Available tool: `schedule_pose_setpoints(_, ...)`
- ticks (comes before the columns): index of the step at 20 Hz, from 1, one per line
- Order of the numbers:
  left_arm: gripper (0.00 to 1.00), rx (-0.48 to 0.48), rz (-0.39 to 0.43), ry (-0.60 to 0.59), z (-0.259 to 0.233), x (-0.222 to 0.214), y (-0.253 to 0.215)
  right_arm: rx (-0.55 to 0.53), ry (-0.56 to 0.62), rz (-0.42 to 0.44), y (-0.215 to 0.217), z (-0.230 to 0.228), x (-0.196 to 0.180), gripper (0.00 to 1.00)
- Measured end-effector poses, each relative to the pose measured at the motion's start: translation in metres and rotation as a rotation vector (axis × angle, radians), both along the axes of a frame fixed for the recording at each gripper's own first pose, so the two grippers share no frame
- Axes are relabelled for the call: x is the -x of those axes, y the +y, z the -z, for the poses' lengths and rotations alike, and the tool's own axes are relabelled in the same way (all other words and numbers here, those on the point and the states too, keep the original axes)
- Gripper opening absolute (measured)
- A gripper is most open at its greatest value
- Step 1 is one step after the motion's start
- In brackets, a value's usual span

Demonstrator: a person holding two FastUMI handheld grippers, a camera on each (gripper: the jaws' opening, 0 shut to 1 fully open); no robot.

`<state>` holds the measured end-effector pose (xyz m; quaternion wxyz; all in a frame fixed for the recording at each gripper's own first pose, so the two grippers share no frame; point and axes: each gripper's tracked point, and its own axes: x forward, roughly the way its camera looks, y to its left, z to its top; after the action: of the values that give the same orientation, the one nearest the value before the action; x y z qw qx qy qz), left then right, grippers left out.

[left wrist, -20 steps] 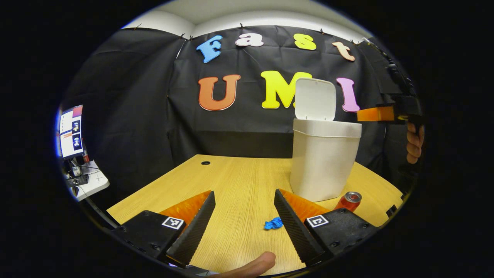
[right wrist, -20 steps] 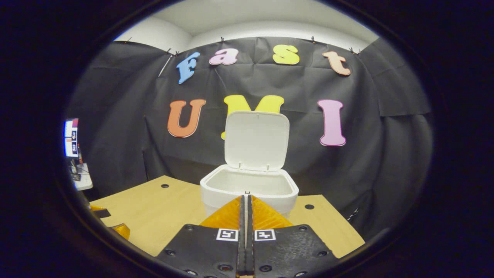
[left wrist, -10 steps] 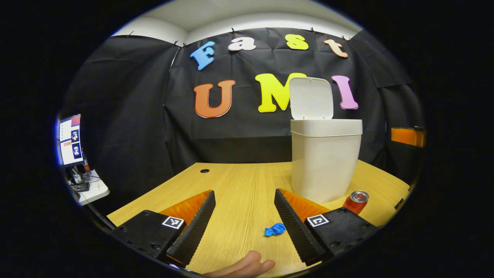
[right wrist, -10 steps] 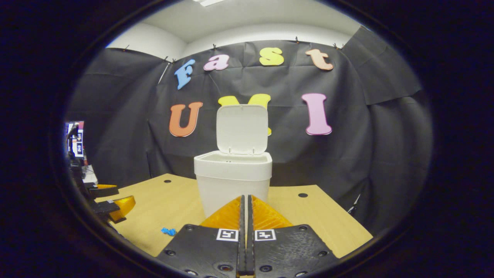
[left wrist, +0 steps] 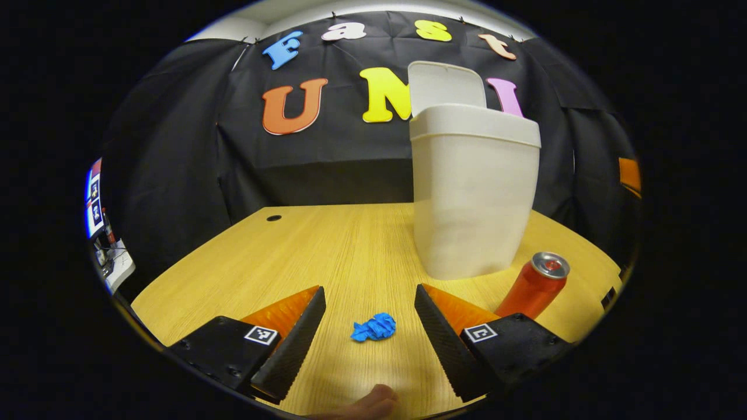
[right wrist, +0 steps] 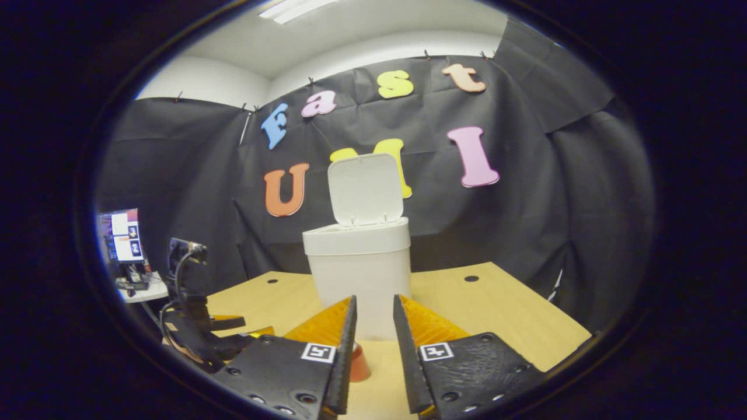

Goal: Press the lid of the desktop garbage bin to open it, pick up the crumpled paper on the desktop and throw it into the bin, then pick up the pop can on the desktop and drop it into the bin, and finally close the garbage bin lid.

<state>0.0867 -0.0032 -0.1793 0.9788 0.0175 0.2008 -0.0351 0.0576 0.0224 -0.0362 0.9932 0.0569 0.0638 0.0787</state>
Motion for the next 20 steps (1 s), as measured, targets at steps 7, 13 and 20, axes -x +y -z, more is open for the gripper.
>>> schedule_pose_setpoints(7,0.98,0.001,0.05,0.164,0.052,-0.004,-0.005,0.093,0.059,-0.05,0.033,0.028,-0.001,0.97)
schedule_pose_setpoints(13,0.93,0.051,0.032,0.244,0.063,-0.001,-0.002,0.195,0.115,-0.057,0.053,0.059,0.0,0.96)
schedule_pose_setpoints(20,0.92,0.041,0.021,0.266,0.065,-0.001,-0.001,0.289,0.179,-0.09,0.071,0.093,-0.002,0.96)
